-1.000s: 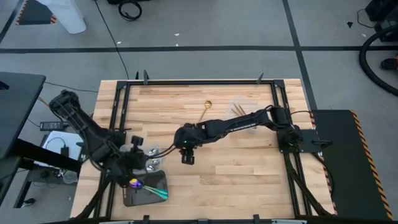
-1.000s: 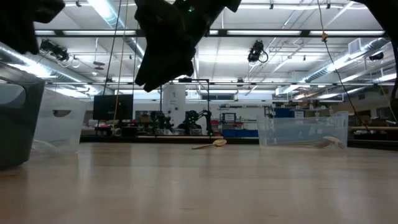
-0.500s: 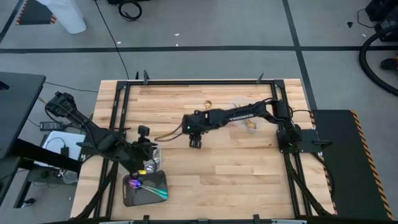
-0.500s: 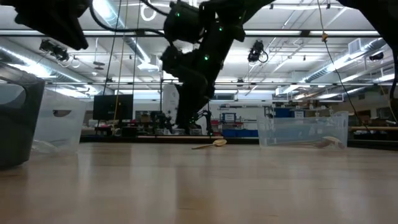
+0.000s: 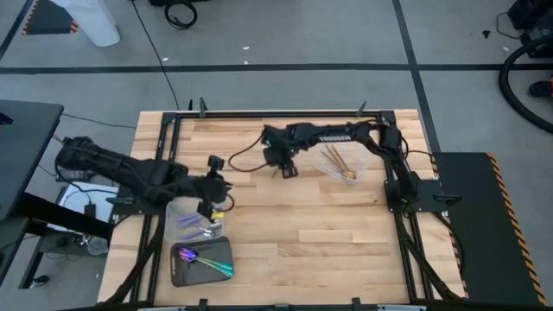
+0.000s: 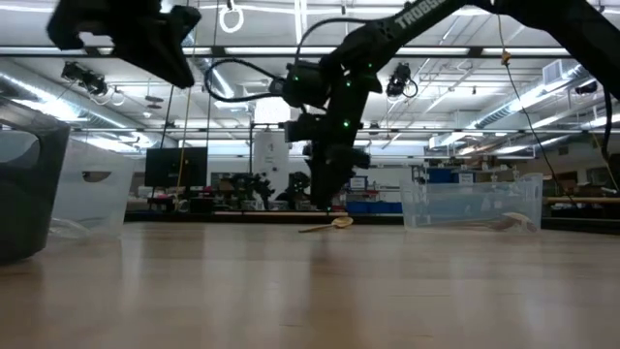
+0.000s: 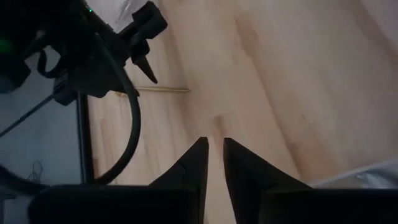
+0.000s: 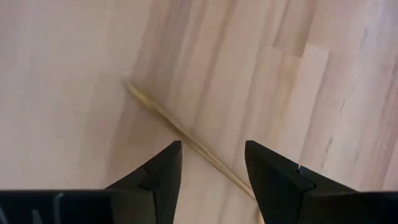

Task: Sort silverware by color (type)
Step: Put the gold spoon into the top transparent bin

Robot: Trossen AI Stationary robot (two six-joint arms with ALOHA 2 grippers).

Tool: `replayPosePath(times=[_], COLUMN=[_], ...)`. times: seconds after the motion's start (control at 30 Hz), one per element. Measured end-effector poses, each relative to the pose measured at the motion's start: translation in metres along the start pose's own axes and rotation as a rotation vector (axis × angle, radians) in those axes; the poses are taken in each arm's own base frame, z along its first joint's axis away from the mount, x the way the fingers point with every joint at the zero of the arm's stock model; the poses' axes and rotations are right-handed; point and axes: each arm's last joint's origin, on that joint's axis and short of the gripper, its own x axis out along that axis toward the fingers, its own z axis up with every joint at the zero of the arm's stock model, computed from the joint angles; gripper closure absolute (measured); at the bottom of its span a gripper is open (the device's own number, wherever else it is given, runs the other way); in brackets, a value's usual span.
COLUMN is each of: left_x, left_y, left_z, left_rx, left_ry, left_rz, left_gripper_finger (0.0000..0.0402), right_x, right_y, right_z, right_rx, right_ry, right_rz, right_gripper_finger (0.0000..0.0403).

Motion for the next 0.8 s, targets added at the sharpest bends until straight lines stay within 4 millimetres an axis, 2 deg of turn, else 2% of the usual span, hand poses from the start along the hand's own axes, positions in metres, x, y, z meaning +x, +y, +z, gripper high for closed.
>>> replayPosePath(times=[0.1, 0.2, 0.33, 0.43, 0.63, 0.8], left_x=[0.006, 0.012, 0.023, 0.025, 0.008, -0.014], left_y=[0.013, 0.02, 0.013, 0.007, 0.007, 0.011], left_z=[-0.002, -0.006, -0.023, -0.034, -0.047, -0.057], left_rx=[-0.027, -0.07, -0.088, -0.122, -0.239, -0.338], left_ry=[-0.011, -0.02, -0.018, -0.058, -0.186, -0.308], left_rz=[-0.012, -0.071, -0.068, -0.056, -0.014, 0.019], left_gripper_finger=[0.0356, 0.0371, 0.039, 0.0396, 0.0391, 0.039], right_x=[0.0, 0.003, 0.003, 0.003, 0.015, 0.016], right_y=[-0.014, -0.025, -0.033, -0.03, -0.023, -0.03], right_z=[-0.011, -0.019, -0.025, -0.023, -0.023, -0.024], right_rx=[-0.084, -0.095, -0.089, -0.107, -0.191, -0.18], right_ry=[0.0, -0.004, 0.004, 0.006, 0.056, 0.044], right_rz=[0.035, 0.05, 0.047, 0.052, 0.055, 0.051], right_gripper_finger=[0.0218, 0.0218, 0.0218, 0.0218, 0.0225, 0.0244])
